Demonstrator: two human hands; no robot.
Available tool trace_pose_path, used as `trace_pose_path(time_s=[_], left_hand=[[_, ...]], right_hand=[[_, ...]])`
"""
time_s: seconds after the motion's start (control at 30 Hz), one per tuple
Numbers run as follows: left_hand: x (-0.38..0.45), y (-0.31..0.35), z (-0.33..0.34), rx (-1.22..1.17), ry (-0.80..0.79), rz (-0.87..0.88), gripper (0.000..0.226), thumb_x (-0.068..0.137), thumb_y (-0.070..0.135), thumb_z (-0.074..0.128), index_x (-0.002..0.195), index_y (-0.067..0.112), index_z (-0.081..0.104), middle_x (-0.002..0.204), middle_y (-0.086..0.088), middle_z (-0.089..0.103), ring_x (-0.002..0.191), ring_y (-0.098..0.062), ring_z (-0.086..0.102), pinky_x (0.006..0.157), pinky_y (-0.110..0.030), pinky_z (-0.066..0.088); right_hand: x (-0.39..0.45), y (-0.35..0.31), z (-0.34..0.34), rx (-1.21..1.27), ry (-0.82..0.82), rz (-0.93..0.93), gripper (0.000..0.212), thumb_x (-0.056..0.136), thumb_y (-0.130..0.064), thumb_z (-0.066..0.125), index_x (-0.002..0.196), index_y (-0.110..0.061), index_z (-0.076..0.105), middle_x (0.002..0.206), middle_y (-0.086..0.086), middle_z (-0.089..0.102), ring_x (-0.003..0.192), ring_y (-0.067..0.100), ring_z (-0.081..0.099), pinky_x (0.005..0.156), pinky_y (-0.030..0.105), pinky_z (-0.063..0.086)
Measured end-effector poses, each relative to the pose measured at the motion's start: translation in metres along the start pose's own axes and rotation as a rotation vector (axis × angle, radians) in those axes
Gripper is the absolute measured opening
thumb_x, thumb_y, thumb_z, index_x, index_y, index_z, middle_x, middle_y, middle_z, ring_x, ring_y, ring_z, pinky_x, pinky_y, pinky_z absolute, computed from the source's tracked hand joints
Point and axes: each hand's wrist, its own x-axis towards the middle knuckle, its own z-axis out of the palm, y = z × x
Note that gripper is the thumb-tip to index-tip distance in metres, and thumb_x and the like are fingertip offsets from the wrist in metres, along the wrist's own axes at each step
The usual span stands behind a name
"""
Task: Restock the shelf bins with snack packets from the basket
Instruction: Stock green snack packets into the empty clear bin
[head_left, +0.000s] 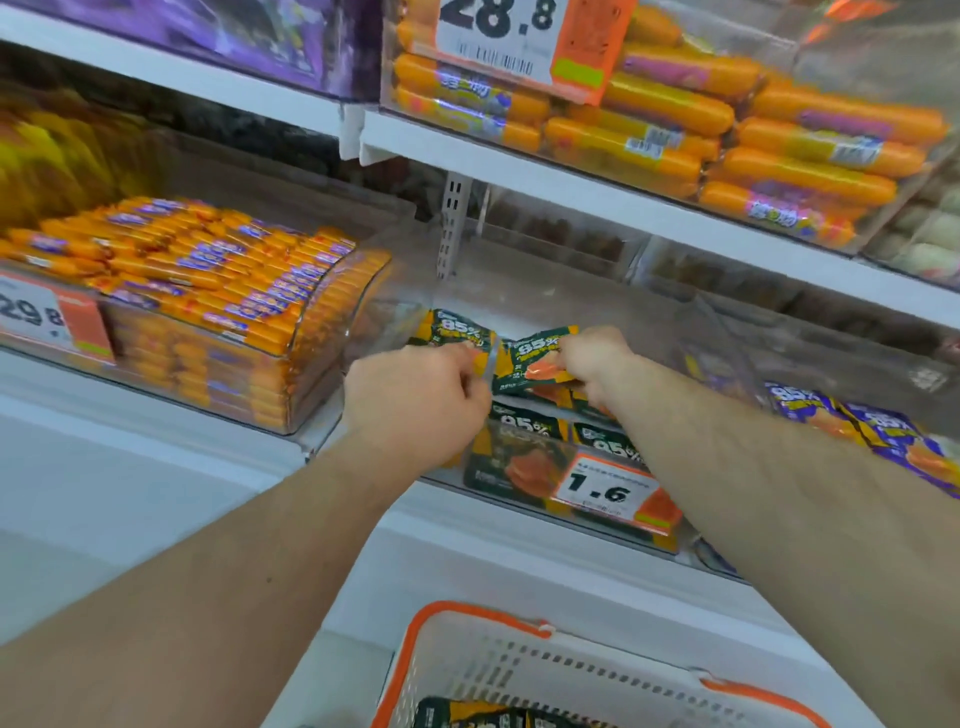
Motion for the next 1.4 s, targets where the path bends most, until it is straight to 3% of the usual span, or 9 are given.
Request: trace_pose_path(time_s=[0.1,0.23,0.33,0.43,0.57,0.87,1.0,1.2,1.4], left_hand=[[0.001,-0.003,0.007,0.015,0.050,0.021,0.020,0.091,0.035,0.047,0.095,0.029,0.065,0.062,0.001,0.051,0.064,-0.024,0.055,0.053,-0.024,0.031],[0.002,-0.006,0.014,0.005,0.117,0.055,0.018,0.087,0.034,0.051,0.086,0.026,0.067,0.059,-0.002,0.059,0.059,-0.025,0.059,0.048,-0.021,0.019],[0.002,-0.006,0.013,0.023,0.093,0.048,0.018,0.088,0.037,0.048,0.081,0.028,0.062,0.060,0.001,0.056,0.062,-0.024,0.059,0.048,-0.022,0.019],[0.002,-0.006,0.012,0.021,0.087,0.047,0.017,0.089,0.038,0.046,0.076,0.029,0.053,0.058,0.002,0.052,0.058,-0.021,0.052,0.048,-0.022,0.021],[0.001,-0.007,0.012,0.012,0.070,0.050,0.019,0.090,0.037,0.046,0.085,0.030,0.062,0.058,0.003,0.052,0.058,-0.020,0.050,0.048,-0.023,0.022],[0.002,-0.004,0.008,0.014,0.031,0.024,0.022,0.092,0.037,0.043,0.085,0.027,0.061,0.067,0.001,0.063,0.063,-0.021,0.054,0.052,-0.025,0.031],[0.001,-0.004,0.006,0.004,0.031,0.021,0.023,0.092,0.038,0.044,0.087,0.026,0.063,0.068,0.002,0.062,0.062,-0.019,0.050,0.052,-0.025,0.030],[0.001,-0.003,0.007,-0.023,0.075,0.035,0.022,0.092,0.038,0.046,0.086,0.026,0.063,0.069,0.002,0.064,0.062,-0.020,0.051,0.058,-0.027,0.033],[-0.003,0.004,0.008,-0.180,0.252,0.262,0.025,0.082,0.031,0.046,0.069,0.021,0.064,0.061,0.006,0.062,0.068,-0.023,0.056,0.068,-0.031,0.027]], right_hand=[[0.008,0.001,0.007,-0.415,-0.032,-0.053,0.020,0.088,-0.019,0.071,0.087,-0.004,0.058,0.083,0.009,0.058,0.070,0.021,0.053,0.062,0.029,0.042],[0.008,0.005,0.016,-0.702,-0.172,-0.098,0.083,0.059,-0.055,0.083,0.126,-0.014,0.056,0.130,0.009,0.051,0.112,0.026,0.054,0.090,0.033,0.050],[0.008,0.009,0.016,-0.743,-0.243,-0.171,0.090,0.062,-0.053,0.083,0.139,-0.020,0.048,0.143,0.006,0.046,0.126,0.026,0.046,0.103,0.040,0.045],[0.008,0.015,0.011,-0.791,-0.203,-0.247,0.077,0.073,-0.043,0.081,0.140,-0.023,0.050,0.139,0.002,0.053,0.122,0.023,0.053,0.097,0.034,0.046],[0.006,0.015,0.011,-0.845,-0.164,-0.272,0.062,0.076,-0.049,0.078,0.128,-0.020,0.060,0.127,0.002,0.062,0.111,0.022,0.059,0.088,0.031,0.048],[0.011,0.019,0.012,-0.791,-0.111,-0.285,0.075,0.072,-0.056,0.080,0.135,-0.021,0.057,0.132,0.001,0.060,0.116,0.021,0.057,0.084,0.028,0.044],[0.012,0.020,0.012,-0.763,-0.107,-0.254,0.069,0.069,-0.054,0.082,0.125,-0.019,0.064,0.115,0.001,0.066,0.092,0.017,0.055,0.076,0.027,0.043],[0.014,0.021,0.013,-0.747,-0.104,-0.221,0.063,0.064,-0.055,0.084,0.114,-0.020,0.070,0.097,-0.002,0.065,0.083,0.014,0.058,0.063,0.026,0.042],[0.002,0.008,0.001,-0.748,-0.063,-0.284,0.050,0.073,-0.051,0.079,0.099,-0.009,0.072,0.097,0.008,0.071,0.089,0.022,0.067,0.071,0.030,0.054]])
